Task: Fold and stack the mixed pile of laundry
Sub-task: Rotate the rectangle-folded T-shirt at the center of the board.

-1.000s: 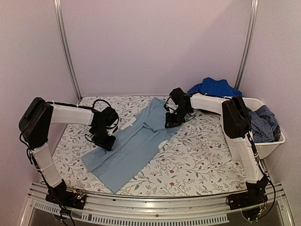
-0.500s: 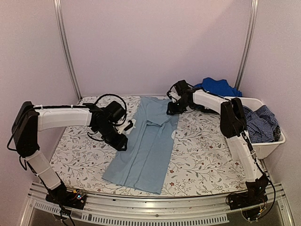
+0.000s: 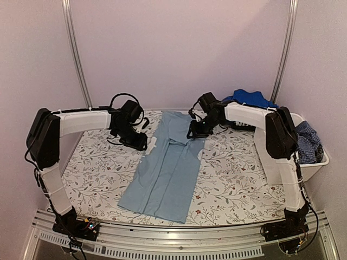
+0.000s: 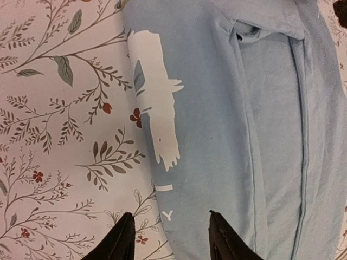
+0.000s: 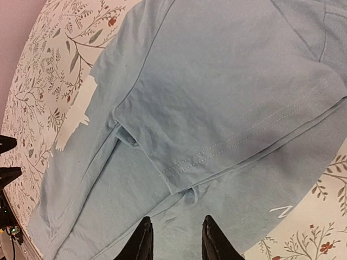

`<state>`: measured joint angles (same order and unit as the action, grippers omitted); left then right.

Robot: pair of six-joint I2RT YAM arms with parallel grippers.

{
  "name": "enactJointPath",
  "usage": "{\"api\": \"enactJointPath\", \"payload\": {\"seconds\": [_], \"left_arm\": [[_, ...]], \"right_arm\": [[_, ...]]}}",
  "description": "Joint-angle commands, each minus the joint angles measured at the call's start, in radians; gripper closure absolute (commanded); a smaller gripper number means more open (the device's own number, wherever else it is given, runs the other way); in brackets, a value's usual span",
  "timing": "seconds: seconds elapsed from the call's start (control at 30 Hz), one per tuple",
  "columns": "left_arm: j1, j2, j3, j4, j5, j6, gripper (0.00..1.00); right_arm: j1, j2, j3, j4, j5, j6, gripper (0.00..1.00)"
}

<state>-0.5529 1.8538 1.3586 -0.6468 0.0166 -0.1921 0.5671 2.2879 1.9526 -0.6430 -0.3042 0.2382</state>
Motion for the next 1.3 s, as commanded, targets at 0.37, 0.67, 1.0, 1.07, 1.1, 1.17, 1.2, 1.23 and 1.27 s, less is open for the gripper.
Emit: {"api": "enactJointPath", "payload": {"seconds": [0.37, 0.67, 1.0, 1.07, 1.1, 1.17, 1.2, 1.23, 1.27], "left_arm": [[0.092, -0.294, -0.186, 0.233, -0.029, -0.122, 0.08], [0.149, -0.391, -0.277, 0.321, 0.041, -0.227, 0.0], [0.082, -0.257, -0.276, 0.269, 0.191, -0.084, 0.17], [0.057, -0.234, -0.28, 0.272, 0.193, -0.068, 0.23], [0.044, -0.217, -0.28, 0.273, 0.197, -0.055, 0.27], [0.011, -0.173, -0.268, 0.262, 0.183, -0.035, 0.35], [-0.007, -0.149, -0.261, 0.25, 0.176, -0.026, 0.39], [-0.029, -0.125, -0.253, 0.239, 0.171, -0.013, 0.42], [-0.044, -0.102, -0.247, 0.228, 0.158, -0.007, 0.46]], "right_arm": [[-0.08, 0.176, -0.029, -0.073, 0.074, -0.031, 0.73], [-0.143, 0.272, 0.244, -0.101, 0.076, -0.145, 0.72], [-0.114, 0.075, 0.097, -0.049, -0.015, -0.083, 0.69], [-0.082, -0.004, 0.022, -0.031, -0.049, -0.063, 0.68], [-0.063, -0.022, -0.009, -0.029, -0.063, -0.058, 0.68], [-0.024, -0.055, -0.077, -0.024, -0.081, -0.045, 0.68], [-0.008, -0.067, -0.104, -0.018, -0.095, -0.037, 0.68], [0.01, -0.076, -0.136, -0.009, -0.105, -0.022, 0.68], [0.028, -0.08, -0.165, 0.005, -0.111, -0.013, 0.68]]}}
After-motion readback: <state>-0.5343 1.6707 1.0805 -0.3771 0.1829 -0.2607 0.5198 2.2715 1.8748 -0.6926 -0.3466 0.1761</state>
